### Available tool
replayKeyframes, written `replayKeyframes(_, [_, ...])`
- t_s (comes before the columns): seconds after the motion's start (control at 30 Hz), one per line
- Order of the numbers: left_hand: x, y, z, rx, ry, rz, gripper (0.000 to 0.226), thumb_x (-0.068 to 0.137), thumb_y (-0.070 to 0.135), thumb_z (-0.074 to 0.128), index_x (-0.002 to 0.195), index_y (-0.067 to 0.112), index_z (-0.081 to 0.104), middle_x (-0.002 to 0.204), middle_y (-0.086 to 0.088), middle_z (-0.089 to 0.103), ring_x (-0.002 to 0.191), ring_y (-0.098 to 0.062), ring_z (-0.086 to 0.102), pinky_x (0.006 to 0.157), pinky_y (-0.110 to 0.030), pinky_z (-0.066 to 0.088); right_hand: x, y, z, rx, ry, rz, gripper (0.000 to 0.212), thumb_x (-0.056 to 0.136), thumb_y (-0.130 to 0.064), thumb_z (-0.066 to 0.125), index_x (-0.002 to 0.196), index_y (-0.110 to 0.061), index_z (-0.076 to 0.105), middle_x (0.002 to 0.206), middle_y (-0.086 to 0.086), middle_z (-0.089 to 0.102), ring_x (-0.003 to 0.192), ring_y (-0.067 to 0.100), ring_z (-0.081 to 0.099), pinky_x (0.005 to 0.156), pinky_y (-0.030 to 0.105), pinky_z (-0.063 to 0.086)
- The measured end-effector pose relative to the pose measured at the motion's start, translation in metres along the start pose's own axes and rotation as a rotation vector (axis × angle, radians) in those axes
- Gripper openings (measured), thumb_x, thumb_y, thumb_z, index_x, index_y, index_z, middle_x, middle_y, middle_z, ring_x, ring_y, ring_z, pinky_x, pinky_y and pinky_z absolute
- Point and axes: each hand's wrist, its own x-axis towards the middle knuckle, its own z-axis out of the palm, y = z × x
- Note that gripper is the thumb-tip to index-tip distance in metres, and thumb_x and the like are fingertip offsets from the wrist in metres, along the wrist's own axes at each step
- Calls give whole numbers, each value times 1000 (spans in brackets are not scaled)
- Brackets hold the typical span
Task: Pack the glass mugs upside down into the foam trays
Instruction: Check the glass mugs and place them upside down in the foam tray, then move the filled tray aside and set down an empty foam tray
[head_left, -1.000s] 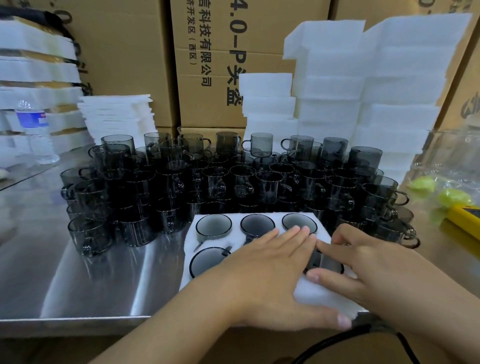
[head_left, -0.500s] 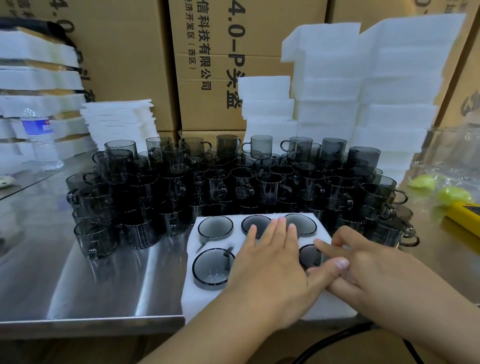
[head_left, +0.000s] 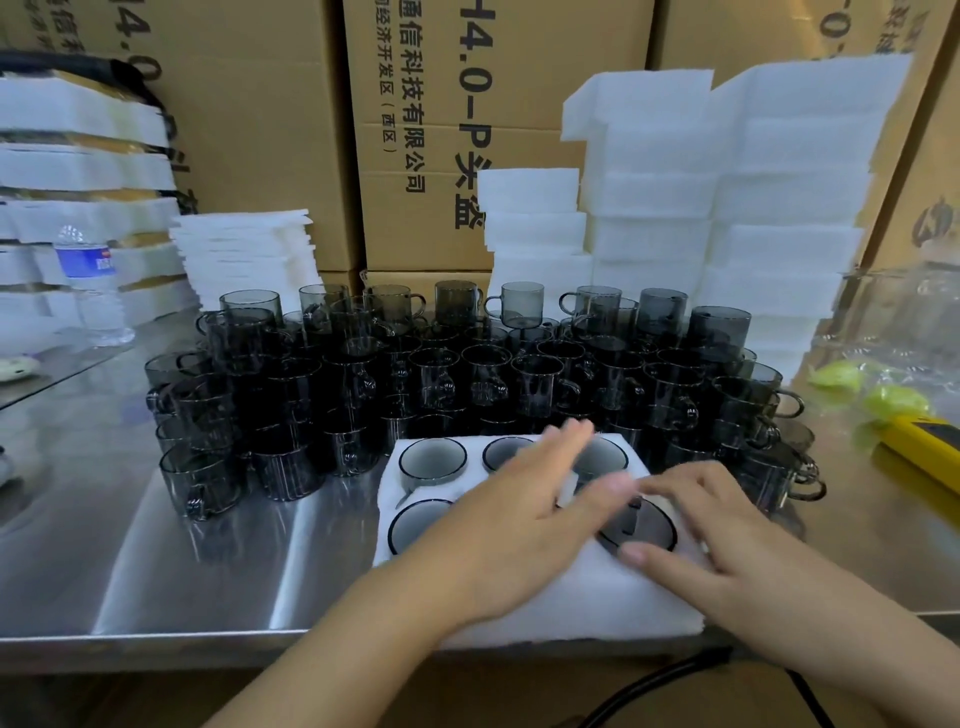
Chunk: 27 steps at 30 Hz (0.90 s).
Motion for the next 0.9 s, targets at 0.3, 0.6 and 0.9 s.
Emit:
replayKeyframes(0.3, [-61, -41, -28, -399, 386, -456, 72, 59, 84, 43, 118, 45, 55, 133, 26, 49, 117, 5, 48, 100, -27, 32, -17, -8, 9, 353, 1, 202, 98, 48, -83, 47, 132, -62, 3, 136, -33, 31, 123, -1, 43, 102, 20, 34])
replayKeyframes(0.6, [-91, 9, -81, -698, 346, -107, 63, 55, 39, 75, 116, 47, 62, 111, 20, 69, 100, -1, 66, 77, -19, 55, -20, -33, -22, 417, 273, -46, 59, 86, -16, 66, 140, -17, 43, 144, 3, 45, 132, 21, 41, 107, 33, 33])
replayKeyframes(0.9, [11, 5, -263, -443, 514, -116, 34, 82, 21, 65, 114, 14, 62, 108, 1, 67, 85, -7, 64, 64, -18, 50, 145, -125, -113, 72, 475, -284, 37, 67, -54, 71, 96, -40, 52, 86, -32, 45, 76, 7, 44, 61, 18, 33])
